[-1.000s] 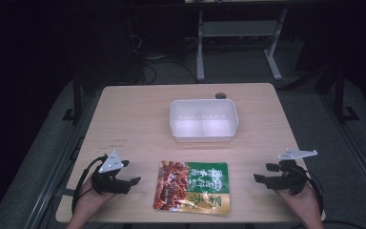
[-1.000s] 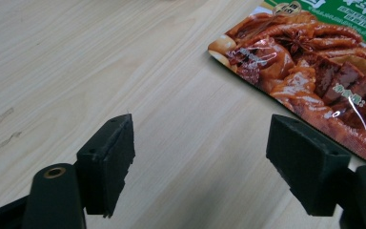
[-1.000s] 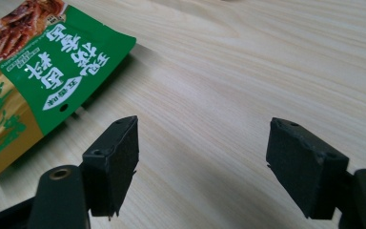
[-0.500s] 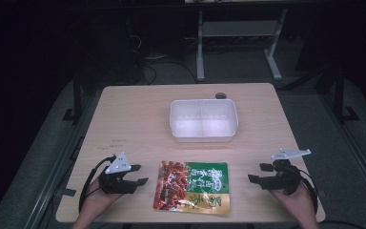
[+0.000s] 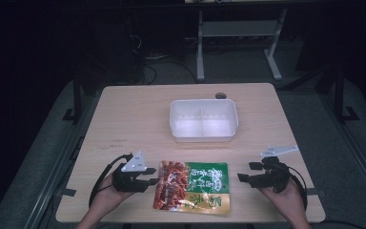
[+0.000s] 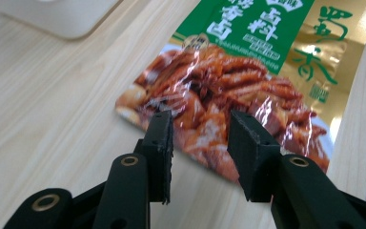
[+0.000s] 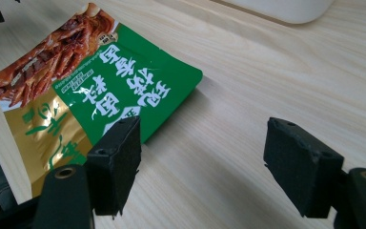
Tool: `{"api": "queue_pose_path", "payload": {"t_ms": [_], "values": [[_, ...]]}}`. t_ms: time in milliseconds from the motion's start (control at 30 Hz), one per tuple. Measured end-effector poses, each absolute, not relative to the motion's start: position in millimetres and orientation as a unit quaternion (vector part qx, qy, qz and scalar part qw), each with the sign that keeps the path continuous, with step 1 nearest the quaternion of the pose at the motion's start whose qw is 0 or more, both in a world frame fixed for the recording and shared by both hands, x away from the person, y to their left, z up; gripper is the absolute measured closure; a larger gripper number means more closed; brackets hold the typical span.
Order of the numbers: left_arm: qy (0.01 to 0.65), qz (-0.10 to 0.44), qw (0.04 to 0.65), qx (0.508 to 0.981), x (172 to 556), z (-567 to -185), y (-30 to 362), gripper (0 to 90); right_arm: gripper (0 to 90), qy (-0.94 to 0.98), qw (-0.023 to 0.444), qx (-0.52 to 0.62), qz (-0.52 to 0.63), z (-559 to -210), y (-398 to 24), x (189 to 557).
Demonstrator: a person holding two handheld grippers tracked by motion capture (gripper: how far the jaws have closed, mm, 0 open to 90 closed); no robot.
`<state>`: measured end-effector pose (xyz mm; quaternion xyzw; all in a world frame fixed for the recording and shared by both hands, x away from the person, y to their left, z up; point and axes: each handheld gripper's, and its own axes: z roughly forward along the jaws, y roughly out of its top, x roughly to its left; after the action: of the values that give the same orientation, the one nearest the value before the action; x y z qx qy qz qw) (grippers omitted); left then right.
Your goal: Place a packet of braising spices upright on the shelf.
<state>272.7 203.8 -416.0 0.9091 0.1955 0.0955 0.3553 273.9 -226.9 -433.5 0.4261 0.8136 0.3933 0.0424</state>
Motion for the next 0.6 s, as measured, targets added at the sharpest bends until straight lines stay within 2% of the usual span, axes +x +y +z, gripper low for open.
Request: {"api": "queue_pose_path", "payload": {"t_ms": [367,600], "values": [[0.189,0.071,0.343,0.917,282.7,-424.6,180.2,69.7,28.7,0.817,0.045,0.42,0.393,-422.1,-208.0,287.0],[0.196,0.062,0.339,0.918,284.0,-431.8,179.7,73.5,29.3,0.821,0.033,0.415,0.391,-422.0,-190.3,296.5]]}}
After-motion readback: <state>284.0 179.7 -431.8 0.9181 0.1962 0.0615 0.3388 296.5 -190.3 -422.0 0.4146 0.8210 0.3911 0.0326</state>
